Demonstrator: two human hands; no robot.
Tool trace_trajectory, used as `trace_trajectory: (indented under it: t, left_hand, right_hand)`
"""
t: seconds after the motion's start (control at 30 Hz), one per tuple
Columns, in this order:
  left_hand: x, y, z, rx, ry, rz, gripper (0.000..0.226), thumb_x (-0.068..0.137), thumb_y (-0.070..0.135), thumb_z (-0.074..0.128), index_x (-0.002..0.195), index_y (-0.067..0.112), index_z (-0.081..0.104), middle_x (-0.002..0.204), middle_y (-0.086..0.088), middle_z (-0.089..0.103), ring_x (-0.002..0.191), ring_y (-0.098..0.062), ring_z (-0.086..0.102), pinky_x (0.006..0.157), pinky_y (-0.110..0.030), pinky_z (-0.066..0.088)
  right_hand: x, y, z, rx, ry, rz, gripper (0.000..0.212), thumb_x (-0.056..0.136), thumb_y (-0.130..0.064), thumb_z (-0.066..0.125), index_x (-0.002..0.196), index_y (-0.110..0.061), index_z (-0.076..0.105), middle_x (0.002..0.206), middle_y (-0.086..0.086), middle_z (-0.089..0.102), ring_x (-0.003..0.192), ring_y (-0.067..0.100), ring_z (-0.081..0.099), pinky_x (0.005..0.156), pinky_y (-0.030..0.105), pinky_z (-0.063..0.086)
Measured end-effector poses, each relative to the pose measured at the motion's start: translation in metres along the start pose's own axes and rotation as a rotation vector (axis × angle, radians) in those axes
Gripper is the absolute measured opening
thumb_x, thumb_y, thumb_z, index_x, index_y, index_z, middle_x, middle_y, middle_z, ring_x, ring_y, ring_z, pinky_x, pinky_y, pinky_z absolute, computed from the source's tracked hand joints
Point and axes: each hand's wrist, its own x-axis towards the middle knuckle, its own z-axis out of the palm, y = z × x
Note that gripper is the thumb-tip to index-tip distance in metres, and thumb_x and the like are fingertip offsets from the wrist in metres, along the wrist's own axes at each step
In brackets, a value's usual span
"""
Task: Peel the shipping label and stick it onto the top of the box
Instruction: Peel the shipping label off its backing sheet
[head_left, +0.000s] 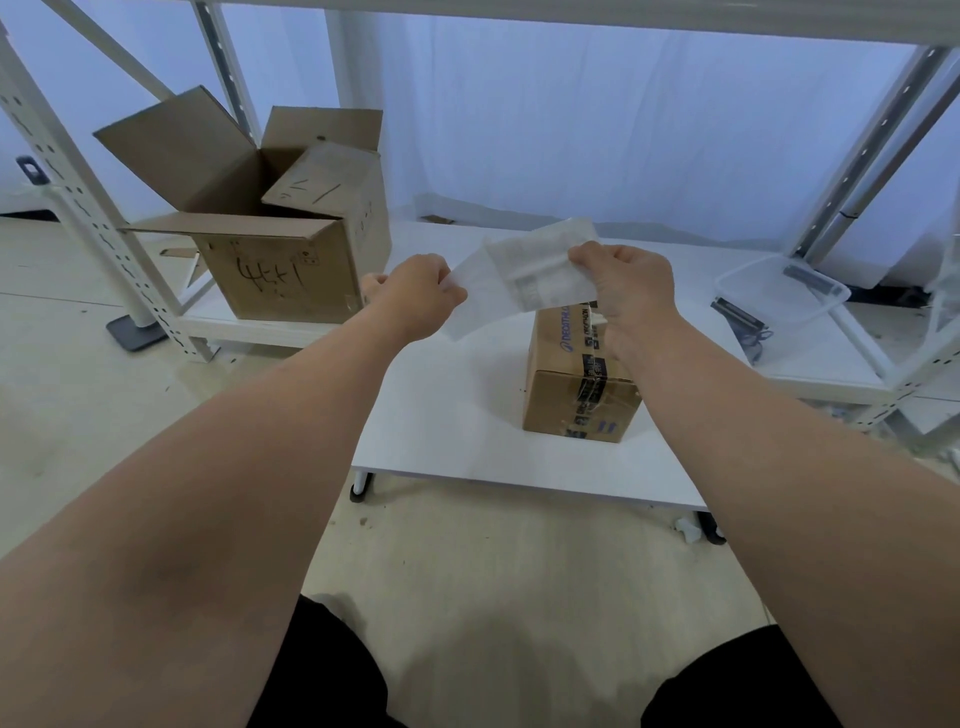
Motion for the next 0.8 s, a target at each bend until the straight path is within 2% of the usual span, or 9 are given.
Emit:
trace_trajectory:
  t: [0.13,0.27,0.5,0.67,0.73,0.8]
  left_hand:
    - [-0.002,0.002,-0.001,-0.060,-0.022,-0.005,0.019,0.095,0.032,0.047,0.081,0.019,0.048,0.068,0.002,0.042,0.062,-0.008,0.027,0.083,-0.033,0.025]
    - [-0.004,0.004,-0.003,-0.075,-0.026,0.010,0.022,0.095,0.033,0.049,0.077,0.021,0.047,0.069,0.004,0.042,0.062,-0.006,0.027,0.083,-0.032,0.025]
    - [-0.002,0.007,-0.001,-0.116,0.005,-0.010,0.016,0.095,0.034,0.048,0.092,0.019,0.051,0.070,0.005,0.043,0.062,-0.006,0.026,0.088,-0.034,0.029]
    - [0.005,0.009,0.000,-0.137,0.067,-0.048,0.016,0.094,0.035,0.048,0.090,0.019,0.050,0.069,0.006,0.043,0.063,-0.004,0.025,0.094,-0.036,0.031]
    - [0.007,0.009,0.002,-0.105,0.082,-0.034,0.016,0.094,0.035,0.047,0.089,0.020,0.050,0.069,0.006,0.044,0.064,-0.004,0.026,0.092,-0.035,0.031]
    - [0.007,0.006,0.000,-0.135,0.030,0.006,0.015,0.093,0.033,0.052,0.087,0.019,0.052,0.072,0.005,0.049,0.066,-0.009,0.036,0.088,-0.034,0.033]
  right_hand:
    - [0.004,0.000,-0.005,0.029,0.036,0.000,0.024,0.077,-0.011,0.069,0.058,-0.013,0.055,0.074,0.007,0.061,0.074,0.023,0.059,0.068,0.034,0.050]
    - [0.005,-0.001,-0.009,0.058,0.068,0.000,0.023,0.077,-0.010,0.069,0.058,-0.013,0.056,0.073,0.005,0.063,0.075,0.024,0.062,0.077,0.041,0.056]
    - [0.006,-0.002,-0.009,0.099,0.100,-0.006,0.026,0.075,-0.011,0.069,0.056,-0.013,0.052,0.074,0.009,0.059,0.070,0.024,0.058,0.066,0.037,0.051]
    - [0.007,-0.004,-0.007,0.114,0.138,-0.046,0.026,0.074,-0.013,0.068,0.059,-0.013,0.048,0.075,0.010,0.051,0.067,0.020,0.048,0.058,0.030,0.040]
    - [0.006,-0.004,-0.007,0.115,0.141,-0.058,0.026,0.075,-0.013,0.068,0.058,-0.014,0.048,0.076,0.009,0.053,0.068,0.019,0.051,0.060,0.029,0.041]
    - [0.007,-0.007,-0.010,0.074,0.097,-0.097,0.025,0.078,-0.013,0.066,0.059,-0.014,0.050,0.074,0.006,0.055,0.067,0.017,0.053,0.061,0.028,0.044]
